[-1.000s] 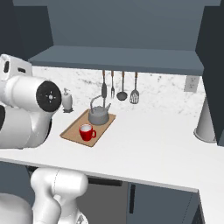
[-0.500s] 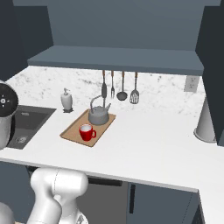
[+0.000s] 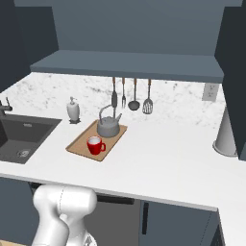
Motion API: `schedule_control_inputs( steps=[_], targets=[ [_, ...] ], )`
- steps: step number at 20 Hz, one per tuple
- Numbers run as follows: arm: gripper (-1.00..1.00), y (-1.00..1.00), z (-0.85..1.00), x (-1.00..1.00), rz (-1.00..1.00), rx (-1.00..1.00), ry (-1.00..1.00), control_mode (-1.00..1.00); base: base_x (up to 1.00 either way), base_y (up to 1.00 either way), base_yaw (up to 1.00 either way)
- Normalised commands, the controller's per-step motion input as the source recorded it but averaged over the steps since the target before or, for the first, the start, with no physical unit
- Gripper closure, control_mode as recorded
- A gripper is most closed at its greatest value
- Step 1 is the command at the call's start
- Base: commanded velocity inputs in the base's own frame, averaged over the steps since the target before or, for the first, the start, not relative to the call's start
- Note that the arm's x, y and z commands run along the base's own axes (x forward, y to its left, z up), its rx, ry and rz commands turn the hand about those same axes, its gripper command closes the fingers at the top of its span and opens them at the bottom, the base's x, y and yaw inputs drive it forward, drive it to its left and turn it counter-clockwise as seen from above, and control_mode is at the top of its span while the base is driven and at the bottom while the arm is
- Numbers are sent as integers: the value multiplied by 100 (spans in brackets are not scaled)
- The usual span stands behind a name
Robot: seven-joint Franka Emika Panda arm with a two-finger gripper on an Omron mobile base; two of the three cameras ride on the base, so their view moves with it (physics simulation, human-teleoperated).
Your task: Pick the kettle from the counter and place it on the tray. Then pick the mug from the cabinet and place it on the tray. Then close the cabinet doors.
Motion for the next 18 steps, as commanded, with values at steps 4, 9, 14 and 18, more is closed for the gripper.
schedule_control_inputs(
  steps=[4,9,14,18],
  targets=[
    [-100,60,12,-19,0,0,-26,-100,0,0,0],
    [-100,62,16,-6,0,0,-24,-100,0,0,0],
    [-100,55,5,1,-3,-2,-12,-100,0,0,0],
    [-100,38,-1,26,-8,-4,-2,-100,0,0,0]
  ],
)
